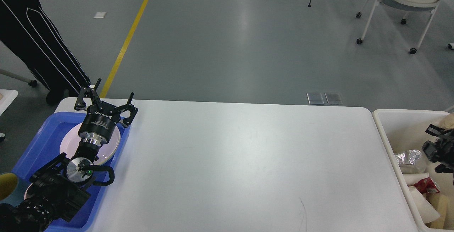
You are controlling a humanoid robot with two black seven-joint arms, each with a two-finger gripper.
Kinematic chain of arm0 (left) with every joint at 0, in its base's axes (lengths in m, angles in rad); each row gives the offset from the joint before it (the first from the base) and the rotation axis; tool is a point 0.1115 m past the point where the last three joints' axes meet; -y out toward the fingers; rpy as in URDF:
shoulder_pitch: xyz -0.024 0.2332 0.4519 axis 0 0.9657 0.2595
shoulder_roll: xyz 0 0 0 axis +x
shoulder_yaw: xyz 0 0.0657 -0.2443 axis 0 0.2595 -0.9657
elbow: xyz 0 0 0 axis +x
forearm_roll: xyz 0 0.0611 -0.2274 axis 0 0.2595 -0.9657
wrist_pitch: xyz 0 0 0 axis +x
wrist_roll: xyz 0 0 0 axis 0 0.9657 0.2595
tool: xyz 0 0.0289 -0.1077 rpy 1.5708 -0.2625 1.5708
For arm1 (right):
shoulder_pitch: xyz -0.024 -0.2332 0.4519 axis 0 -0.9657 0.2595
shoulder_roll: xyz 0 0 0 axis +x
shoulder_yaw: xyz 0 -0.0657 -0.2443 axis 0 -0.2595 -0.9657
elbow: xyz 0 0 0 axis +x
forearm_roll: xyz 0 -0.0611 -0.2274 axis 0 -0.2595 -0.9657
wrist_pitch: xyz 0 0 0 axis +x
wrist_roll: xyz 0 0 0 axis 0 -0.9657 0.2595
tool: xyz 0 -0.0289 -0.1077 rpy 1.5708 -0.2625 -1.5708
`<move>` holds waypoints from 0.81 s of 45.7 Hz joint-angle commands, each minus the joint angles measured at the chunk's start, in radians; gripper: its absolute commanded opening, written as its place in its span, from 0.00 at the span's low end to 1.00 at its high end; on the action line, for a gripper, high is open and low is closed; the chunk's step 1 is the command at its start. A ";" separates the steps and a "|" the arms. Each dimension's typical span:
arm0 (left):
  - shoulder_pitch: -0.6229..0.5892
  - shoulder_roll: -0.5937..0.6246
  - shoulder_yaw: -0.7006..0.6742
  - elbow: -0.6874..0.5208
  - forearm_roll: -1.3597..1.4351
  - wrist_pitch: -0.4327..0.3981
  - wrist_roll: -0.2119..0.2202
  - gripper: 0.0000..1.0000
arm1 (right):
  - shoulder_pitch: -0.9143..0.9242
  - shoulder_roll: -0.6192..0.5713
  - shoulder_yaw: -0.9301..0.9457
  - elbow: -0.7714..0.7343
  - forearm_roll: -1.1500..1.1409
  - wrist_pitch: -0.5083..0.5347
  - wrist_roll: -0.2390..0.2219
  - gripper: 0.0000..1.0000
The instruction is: Tidy desktop
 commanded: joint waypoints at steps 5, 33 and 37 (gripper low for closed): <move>0.000 0.000 0.000 0.000 0.000 0.000 0.000 0.99 | -0.058 -0.043 0.220 -0.062 -0.012 -0.007 0.000 0.00; 0.000 0.000 0.000 0.000 0.000 0.000 0.000 0.99 | -0.082 -0.048 0.247 -0.085 -0.017 0.000 0.014 1.00; 0.000 0.001 0.000 0.000 0.000 0.000 0.000 0.99 | -0.080 -0.067 0.249 -0.085 -0.015 0.001 0.014 1.00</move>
